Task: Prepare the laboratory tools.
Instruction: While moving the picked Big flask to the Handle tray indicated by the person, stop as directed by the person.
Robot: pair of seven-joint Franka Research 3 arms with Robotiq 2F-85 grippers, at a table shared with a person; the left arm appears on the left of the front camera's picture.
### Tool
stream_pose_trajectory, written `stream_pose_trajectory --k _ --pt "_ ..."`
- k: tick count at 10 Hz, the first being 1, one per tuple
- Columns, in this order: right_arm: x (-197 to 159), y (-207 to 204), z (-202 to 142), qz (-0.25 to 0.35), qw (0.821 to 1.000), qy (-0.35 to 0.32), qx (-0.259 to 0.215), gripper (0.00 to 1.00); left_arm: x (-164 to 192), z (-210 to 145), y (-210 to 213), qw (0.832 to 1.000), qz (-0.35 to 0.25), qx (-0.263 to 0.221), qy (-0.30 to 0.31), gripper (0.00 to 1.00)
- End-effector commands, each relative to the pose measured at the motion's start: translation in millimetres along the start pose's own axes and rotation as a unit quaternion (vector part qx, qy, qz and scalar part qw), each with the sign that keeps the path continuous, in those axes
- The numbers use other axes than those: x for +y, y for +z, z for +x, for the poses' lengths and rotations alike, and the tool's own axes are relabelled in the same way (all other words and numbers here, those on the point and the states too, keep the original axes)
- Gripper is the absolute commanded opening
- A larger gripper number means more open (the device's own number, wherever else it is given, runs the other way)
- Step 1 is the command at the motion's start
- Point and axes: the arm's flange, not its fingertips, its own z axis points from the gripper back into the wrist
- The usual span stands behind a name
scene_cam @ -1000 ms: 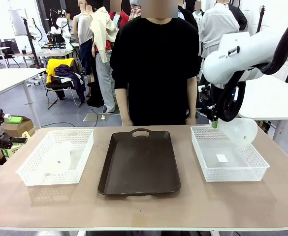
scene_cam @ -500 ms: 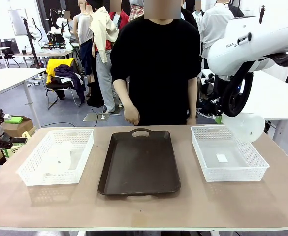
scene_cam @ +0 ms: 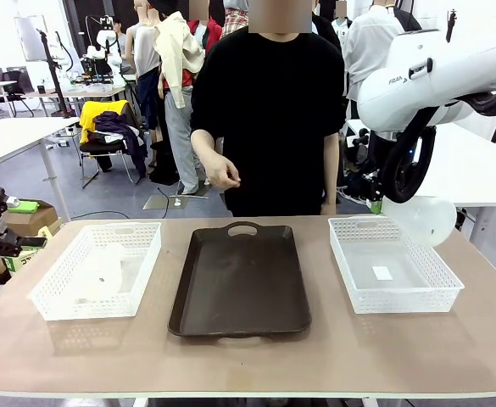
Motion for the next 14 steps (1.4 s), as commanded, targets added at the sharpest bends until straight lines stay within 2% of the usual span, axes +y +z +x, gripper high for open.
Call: stream_pose_trajectory --k 1,9,11,14 --pt "-1.7 1.6 3.1 0.0 1.0 0.001 -0.003 0.0 -2.1 -0.3 1.0 1.0 -0.001 -0.003 -0.003 1.0" --pt "0.0 0.1 0.1 0.0 1.0 0.0 0.0 0.0 -2.1 -0.3 1.0 1.0 -0.001 -0.003 -0.003 1.0" --pt "18.5 32.5 11.5 0.001 1.0 0.005 0.006 0.0 -2.1 -0.3 1.0 1.0 -0.001 -0.003 -0.003 1.0" --pt "65.2 86.2 41.1 -0.048 0.997 0.062 -0.007 0.0 -2.1 -0.3 1.0 1.0 -0.001 -0.003 -0.003 1.0"
